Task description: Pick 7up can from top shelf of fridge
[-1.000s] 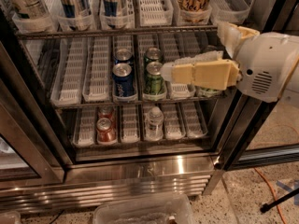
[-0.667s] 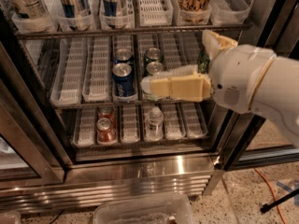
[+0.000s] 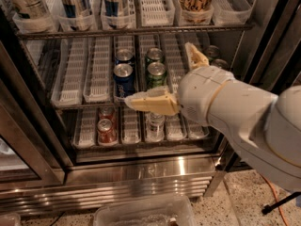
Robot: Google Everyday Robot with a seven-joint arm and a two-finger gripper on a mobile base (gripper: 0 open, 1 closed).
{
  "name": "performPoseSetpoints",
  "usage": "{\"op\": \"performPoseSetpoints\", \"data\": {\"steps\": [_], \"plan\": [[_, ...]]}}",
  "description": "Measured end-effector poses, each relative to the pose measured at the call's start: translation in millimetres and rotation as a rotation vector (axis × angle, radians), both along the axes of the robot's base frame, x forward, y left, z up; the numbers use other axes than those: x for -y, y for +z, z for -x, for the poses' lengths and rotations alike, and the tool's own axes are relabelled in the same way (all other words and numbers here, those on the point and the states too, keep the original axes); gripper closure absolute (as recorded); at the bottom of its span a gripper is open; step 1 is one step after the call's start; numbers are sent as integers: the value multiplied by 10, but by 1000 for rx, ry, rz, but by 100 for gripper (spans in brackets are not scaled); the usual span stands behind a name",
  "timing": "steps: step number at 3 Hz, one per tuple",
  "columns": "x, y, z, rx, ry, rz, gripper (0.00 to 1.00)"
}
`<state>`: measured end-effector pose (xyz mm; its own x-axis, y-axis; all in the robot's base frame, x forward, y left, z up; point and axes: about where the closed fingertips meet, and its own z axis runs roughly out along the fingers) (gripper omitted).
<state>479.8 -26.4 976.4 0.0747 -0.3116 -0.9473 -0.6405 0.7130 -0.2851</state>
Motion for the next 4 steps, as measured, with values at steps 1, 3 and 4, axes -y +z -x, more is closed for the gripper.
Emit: {"op": "performPoseSetpoints", "data": {"steps": [1,3,4], "plan": [[-196,-25,-108,40,7,-18,0],[-389,135,-226,117,17,-183,0],[-533,211,-180,134,58,-239,0]]}}
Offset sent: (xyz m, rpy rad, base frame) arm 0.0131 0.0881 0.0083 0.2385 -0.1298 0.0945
